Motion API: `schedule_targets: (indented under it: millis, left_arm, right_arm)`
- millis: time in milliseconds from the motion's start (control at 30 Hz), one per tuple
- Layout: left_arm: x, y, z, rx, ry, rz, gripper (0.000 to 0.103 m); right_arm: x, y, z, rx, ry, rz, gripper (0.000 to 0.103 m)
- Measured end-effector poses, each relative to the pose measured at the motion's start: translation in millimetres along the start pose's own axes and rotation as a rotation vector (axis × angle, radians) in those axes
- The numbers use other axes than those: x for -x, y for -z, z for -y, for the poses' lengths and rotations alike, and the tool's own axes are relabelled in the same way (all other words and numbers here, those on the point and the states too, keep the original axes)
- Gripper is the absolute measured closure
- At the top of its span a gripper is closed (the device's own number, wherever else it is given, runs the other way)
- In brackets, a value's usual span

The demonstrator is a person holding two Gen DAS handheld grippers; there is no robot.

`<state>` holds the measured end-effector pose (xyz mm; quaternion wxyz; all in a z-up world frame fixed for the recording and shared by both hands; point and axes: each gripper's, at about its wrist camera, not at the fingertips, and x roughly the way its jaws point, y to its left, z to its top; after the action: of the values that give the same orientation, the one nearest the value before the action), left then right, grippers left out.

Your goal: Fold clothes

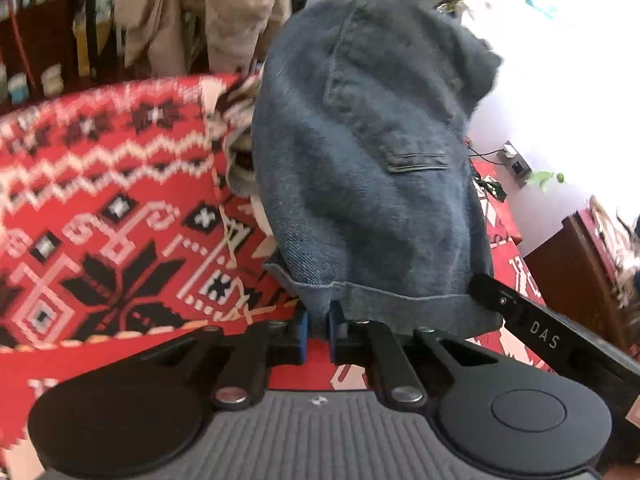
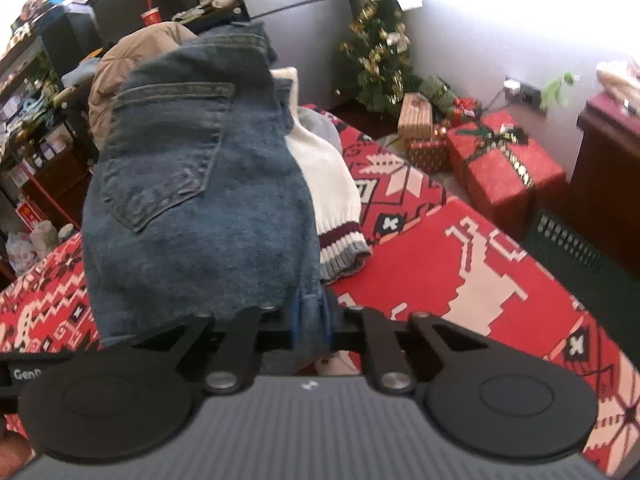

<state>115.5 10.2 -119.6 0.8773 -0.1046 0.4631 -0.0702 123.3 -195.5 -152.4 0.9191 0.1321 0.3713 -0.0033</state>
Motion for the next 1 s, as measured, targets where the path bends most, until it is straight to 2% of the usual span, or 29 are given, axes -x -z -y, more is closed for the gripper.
schedule_targets:
  millis: [100,200,333,533,700,933,1000]
  left_arm:
    - [24.9,4.6,5.2,-0.035,-0.022,0.055,0.095]
    - [48.7,8.1,2.7,-0.028,-0.027,0.086,0.095]
    - [74.9,15.8,-2.0,-0.015,-0.029,0.099,0.096]
    - [104.3,60.3,-21.2,0.024,-0.025,0.056,0.096]
    - [121.2,109.1,-37.9,0.071,-0.03,0.003,0.096]
    - [120.5,145.1,-51.0,0.098,-0.067,-0.072,0.095]
    - [125.1,147.8,-54.4,0.103,-0.073,-0.073,0.094]
  right_arm:
    - [20.2,1.4,-11.5,0.039,-0.009,0.041,0.096]
    - [48.5,0.5,-25.6,0.066,-0.038,0.08,0.096]
    - [86.6,4.7,-39.6,0.081,-0.101,0.095,0.096]
    - [145.6,31.1,-62.0,0.135,-0.154,0.082,0.097]
    - [182.3,72.3,-64.6,0.117,-0.172,0.004,0.097]
    - [197.4,127.4,-59.4,0.127,-0.153,-0.072,0.096]
    - [194.5,134.6,-55.3,0.11,-0.145,-0.078,0.088]
